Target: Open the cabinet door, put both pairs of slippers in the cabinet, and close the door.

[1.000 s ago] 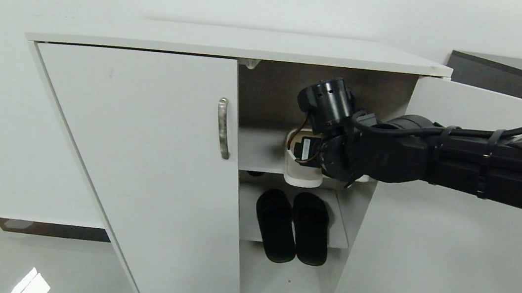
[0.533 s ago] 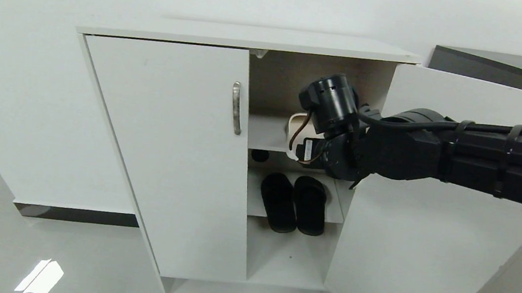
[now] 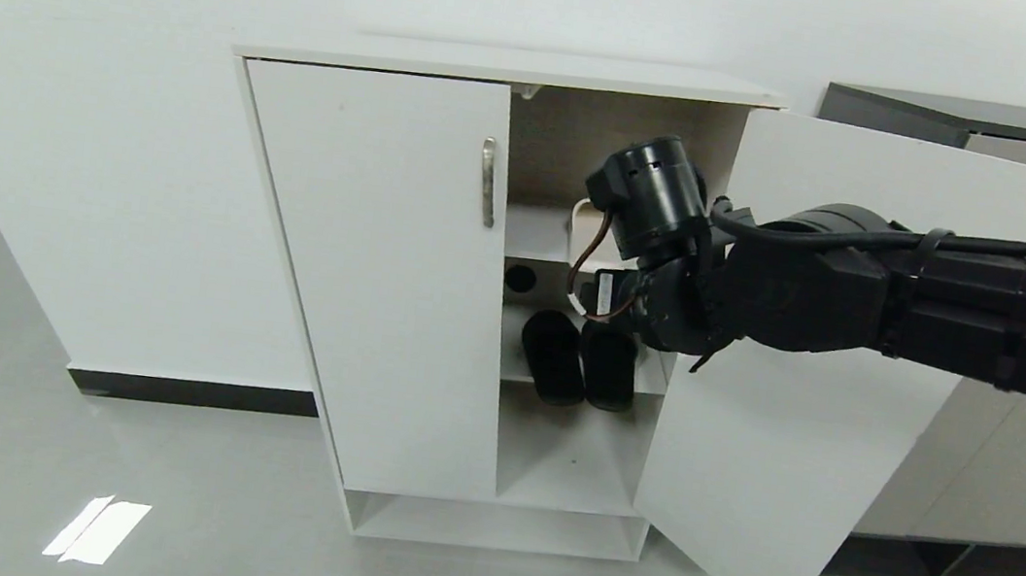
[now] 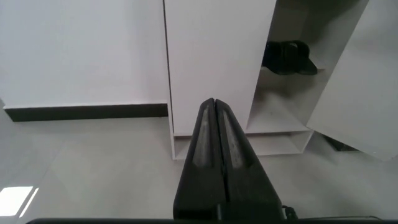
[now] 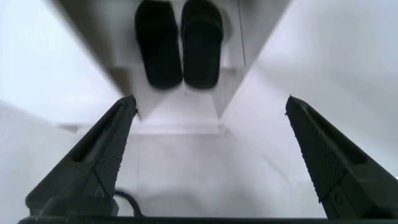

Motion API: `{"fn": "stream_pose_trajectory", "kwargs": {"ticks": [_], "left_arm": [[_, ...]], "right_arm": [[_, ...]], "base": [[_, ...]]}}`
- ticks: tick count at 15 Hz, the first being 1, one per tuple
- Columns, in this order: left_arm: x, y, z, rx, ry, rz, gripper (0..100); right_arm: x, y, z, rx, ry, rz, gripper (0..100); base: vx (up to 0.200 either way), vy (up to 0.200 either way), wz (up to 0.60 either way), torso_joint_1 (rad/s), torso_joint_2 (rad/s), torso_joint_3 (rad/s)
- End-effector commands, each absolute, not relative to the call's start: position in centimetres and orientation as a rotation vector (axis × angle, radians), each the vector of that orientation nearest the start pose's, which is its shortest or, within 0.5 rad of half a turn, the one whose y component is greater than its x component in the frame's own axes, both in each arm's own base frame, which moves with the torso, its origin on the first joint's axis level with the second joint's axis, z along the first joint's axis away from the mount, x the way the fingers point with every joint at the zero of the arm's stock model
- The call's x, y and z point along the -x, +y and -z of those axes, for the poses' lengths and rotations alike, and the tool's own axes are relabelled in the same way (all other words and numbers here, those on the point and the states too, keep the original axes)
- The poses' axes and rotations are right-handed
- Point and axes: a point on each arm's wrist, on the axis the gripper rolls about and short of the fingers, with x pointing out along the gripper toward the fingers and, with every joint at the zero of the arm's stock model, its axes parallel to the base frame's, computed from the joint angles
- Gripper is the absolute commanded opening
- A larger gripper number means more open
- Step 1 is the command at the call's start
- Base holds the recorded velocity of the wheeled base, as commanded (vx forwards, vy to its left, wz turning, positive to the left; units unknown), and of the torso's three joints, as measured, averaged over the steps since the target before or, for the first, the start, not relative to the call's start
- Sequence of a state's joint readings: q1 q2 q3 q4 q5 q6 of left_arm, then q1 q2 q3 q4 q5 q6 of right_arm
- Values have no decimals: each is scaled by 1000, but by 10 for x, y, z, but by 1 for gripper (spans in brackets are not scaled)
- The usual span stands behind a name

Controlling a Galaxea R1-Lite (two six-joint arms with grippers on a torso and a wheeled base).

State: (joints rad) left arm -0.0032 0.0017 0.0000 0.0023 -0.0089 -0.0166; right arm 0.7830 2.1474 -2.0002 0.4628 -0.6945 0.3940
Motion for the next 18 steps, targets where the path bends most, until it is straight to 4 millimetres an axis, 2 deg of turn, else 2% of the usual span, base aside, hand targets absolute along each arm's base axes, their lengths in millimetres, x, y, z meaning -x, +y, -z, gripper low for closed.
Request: {"fn": "stream_pose_trajectory", "kwargs": {"ticks": [1,2,4,6,7,8,11,13,15,16,17,18], "left_arm": [[23,0,-75,17,6,12,0],[23,0,-75,17,5,12,0],[23,0,-75,17,5,12,0],[23,0,-75,17,6,12,0],[23,0,-75,17,6,12,0],[23,0,-75,17,6,12,0],[23,0,-75,17,5,12,0],[23,0,-75,17,6,12,0],[23,0,-75,18,5,14,0],[23,0,-75,18,6,14,0],[23,0,-75,18,5,14,0],[23,0,-75,18,6,14,0]], "right_arm": [[-313,285,-245,41,476,19,100],[-308,282,-247,64,498,21,100],[-291,271,-266,93,506,8,100],[-262,254,-288,131,538,4,100],[-254,250,-293,148,549,6,100],[-225,238,-304,224,581,33,100],[-159,208,-323,460,623,37,100],[-133,180,-333,558,663,41,100],[-116,154,-343,564,679,60,100],[-112,146,-348,546,667,55,100],[-101,129,-358,506,641,42,100],[-87,99,-371,426,600,53,100]], "base": [[-200,0,0,2,2,2],[-200,0,0,2,7,2],[0,0,0,0,0,0],[0,0,0,0,0,0],[0,0,0,0,0,0],[0,0,0,0,0,0],[0,0,0,0,0,0],[0,0,0,0,0,0],[0,0,0,0,0,0],[0,0,0,0,0,0],[0,0,0,0,0,0],[0,0,0,0,0,0]]}}
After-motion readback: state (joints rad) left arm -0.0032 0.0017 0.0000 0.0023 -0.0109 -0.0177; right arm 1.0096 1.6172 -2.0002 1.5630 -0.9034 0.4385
